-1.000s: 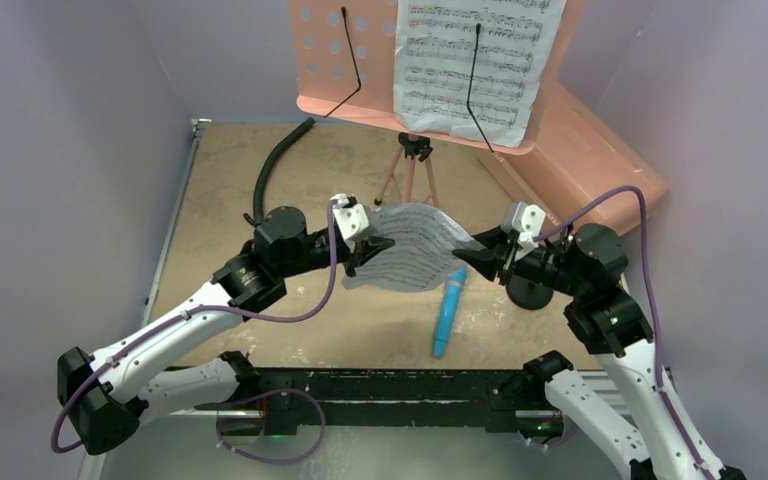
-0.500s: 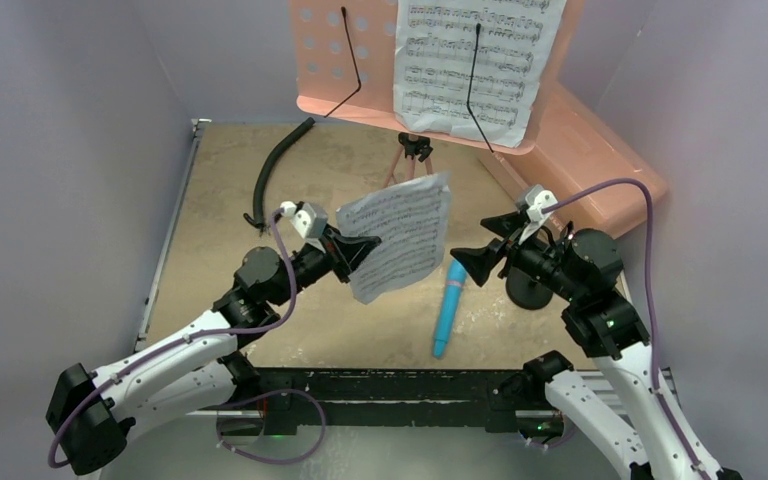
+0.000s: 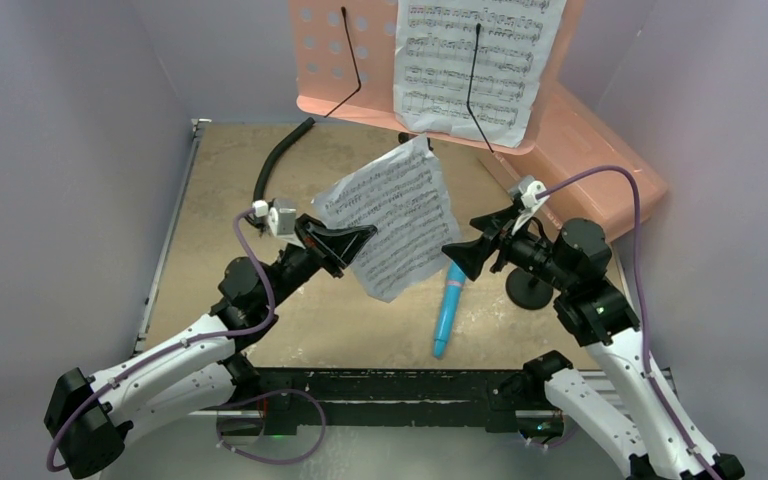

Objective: Set up the instrument practice props

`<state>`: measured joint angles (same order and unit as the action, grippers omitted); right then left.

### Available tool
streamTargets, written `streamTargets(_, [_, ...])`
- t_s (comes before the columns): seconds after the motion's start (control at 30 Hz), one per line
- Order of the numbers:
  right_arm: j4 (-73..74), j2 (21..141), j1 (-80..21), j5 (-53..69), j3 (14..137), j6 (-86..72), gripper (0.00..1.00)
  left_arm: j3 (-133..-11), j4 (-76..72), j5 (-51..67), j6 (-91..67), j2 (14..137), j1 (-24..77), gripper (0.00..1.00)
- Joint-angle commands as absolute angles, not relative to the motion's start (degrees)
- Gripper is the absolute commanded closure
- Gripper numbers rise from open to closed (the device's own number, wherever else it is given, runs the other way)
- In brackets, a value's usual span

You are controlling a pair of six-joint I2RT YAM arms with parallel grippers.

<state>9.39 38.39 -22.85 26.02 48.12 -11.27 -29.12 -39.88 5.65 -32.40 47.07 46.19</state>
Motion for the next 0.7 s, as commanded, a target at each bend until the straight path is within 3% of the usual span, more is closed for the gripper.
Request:
streamTargets(0.0, [6.67, 36.97, -22.85, 24.09, 46.71, -15.74, 0.09, -29.33, -44.68, 7.25, -34.45, 47.32, 46.04, 1.00])
streamTargets(0.67, [-9.63, 36.73, -22.86, 29.24, 38.04, -32.25, 0.15, -24.35, -59.04, 5.07, -41.29, 44.03, 46.02, 1.00])
